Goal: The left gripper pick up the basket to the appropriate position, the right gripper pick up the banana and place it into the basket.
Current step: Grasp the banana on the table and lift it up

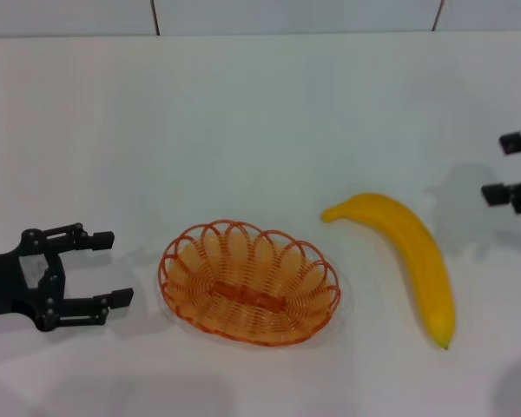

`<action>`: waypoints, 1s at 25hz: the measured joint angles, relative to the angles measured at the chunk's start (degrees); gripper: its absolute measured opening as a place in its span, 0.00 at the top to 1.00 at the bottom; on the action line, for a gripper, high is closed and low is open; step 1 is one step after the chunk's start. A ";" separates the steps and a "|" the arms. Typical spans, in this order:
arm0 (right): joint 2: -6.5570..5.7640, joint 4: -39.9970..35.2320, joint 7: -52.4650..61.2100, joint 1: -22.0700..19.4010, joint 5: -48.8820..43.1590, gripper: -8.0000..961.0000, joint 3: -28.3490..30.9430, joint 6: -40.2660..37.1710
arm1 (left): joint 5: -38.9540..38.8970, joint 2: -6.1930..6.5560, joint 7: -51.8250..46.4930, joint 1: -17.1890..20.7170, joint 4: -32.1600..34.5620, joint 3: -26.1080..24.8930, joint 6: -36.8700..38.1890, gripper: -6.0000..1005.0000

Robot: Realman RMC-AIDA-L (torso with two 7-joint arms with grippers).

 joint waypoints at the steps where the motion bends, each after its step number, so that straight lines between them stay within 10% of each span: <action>1: 0.04 0.08 0.46 0.01 -0.29 0.07 -1.73 0.00 | 0.00 0.03 0.01 -0.23 -0.01 -0.29 -0.39 0.17; 25: 0.37 17.78 0.19 0.67 -0.17 0.07 -12.07 14.42 | 0.04 -0.04 0.27 -1.42 -1.79 -0.46 -1.51 0.18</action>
